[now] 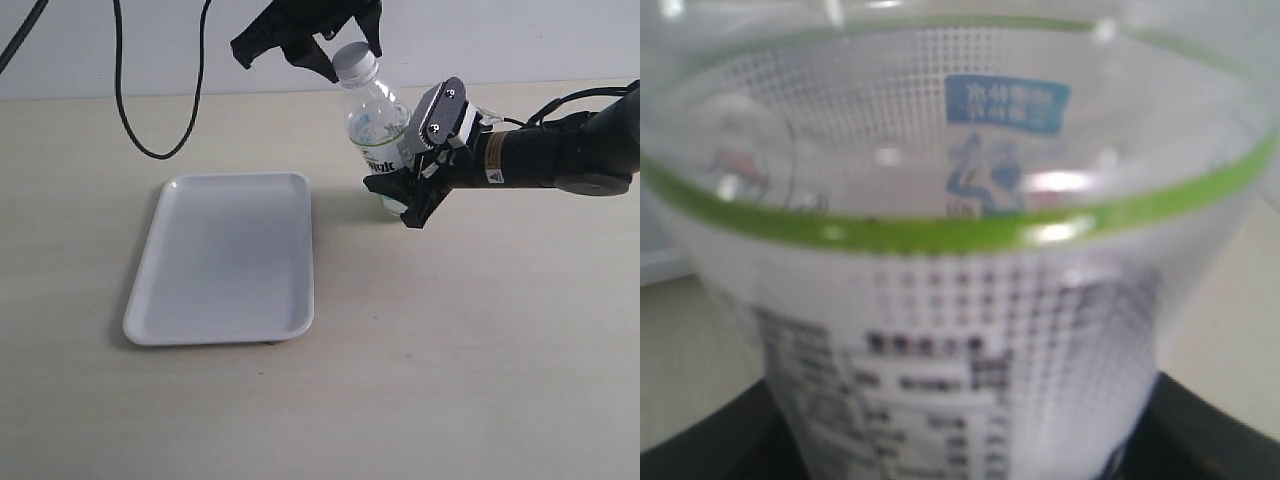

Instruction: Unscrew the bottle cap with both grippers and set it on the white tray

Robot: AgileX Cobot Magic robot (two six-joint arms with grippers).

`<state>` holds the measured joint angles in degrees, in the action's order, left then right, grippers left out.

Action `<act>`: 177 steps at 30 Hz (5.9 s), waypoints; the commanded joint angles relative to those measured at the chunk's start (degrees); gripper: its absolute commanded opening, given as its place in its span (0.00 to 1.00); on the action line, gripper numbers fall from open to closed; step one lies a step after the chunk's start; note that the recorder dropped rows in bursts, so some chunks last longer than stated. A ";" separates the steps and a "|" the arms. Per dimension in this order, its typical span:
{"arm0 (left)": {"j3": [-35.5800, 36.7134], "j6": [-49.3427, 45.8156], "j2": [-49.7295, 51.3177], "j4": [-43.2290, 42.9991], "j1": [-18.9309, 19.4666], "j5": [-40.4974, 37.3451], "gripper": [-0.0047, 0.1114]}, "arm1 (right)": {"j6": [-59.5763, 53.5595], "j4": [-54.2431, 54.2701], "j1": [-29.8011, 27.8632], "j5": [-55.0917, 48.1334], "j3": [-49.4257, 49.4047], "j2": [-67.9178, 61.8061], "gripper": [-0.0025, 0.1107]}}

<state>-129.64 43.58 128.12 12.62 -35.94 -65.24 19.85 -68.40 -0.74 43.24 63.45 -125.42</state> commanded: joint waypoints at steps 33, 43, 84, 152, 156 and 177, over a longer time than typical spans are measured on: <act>0.19 -23.91 -0.40 -1.71 -0.03 1.34 0.94 | 2.82 -0.50 0.12 -1.41 -0.23 -0.40 0.02; 0.19 -45.11 -0.61 -4.91 -0.03 2.21 0.94 | 2.80 -0.85 0.12 -1.52 -0.23 -0.40 0.02; 0.19 -74.84 -1.43 3.61 -0.03 1.77 0.90 | 2.80 -0.85 0.12 -5.06 -0.23 -0.40 0.02; 0.19 -71.86 -0.47 4.57 -0.03 3.50 0.58 | 2.94 -0.97 0.12 -4.34 -0.23 -0.40 0.02; 0.19 -71.86 -0.51 7.01 1.67 2.42 0.58 | 2.94 -0.97 0.12 -4.17 -0.23 -0.40 0.02; 0.19 -73.52 -0.24 13.55 4.58 3.05 0.58 | 2.94 -0.97 0.12 -4.21 -0.23 -0.40 0.02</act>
<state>-129.53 -29.77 128.23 24.89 -31.34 -62.76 22.95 -67.29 -0.74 42.35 63.45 -125.42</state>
